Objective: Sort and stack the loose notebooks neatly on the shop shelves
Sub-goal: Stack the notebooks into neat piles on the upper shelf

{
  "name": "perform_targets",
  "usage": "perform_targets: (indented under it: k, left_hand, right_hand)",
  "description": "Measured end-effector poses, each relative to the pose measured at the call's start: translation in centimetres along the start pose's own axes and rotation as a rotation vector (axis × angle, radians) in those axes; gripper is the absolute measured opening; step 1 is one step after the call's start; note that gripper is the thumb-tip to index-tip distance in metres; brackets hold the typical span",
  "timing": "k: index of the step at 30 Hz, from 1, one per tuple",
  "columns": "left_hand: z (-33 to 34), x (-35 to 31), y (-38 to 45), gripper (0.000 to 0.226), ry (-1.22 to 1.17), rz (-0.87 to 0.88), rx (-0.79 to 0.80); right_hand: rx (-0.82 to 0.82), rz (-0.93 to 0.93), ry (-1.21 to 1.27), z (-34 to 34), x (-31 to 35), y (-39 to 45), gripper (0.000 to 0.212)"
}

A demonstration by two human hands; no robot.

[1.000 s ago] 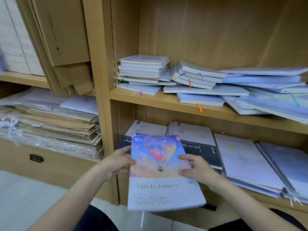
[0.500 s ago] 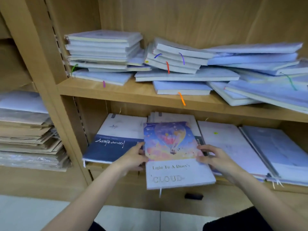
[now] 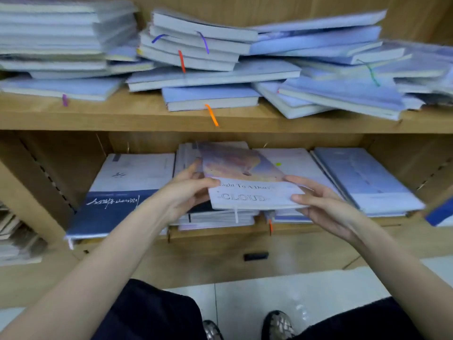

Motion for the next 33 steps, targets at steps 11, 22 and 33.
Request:
perform_targets:
  k: [11, 22, 33]
  left_hand:
    - [12.1, 1.0, 7.4, 0.065, 0.313, 0.075, 0.074]
    - [10.8, 5.0, 8.8, 0.047, 1.396, 0.292, -0.19]
    - [7.7, 2.8, 0.1, 0.038, 1.137, 0.785, -0.31]
  right_hand:
    - [-0.458, -0.177, -0.076, -11.1, 1.8, -1.7, 0.049]
    - [-0.509, 0.095, -0.729, -14.2, -2.1, 0.1, 0.054]
    - [-0.065, -0.607, -1.377, -3.1, 2.1, -0.7, 0.06]
Point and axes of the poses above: each hand's wrist, its own y-axis towards the middle knuckle, its own z-axis out of the palm, x = y × z, the point moved 3 cm from there along y, towards the middle knuckle, and after that the axes turned 10 degrees about -z, right-handed, at the moved point
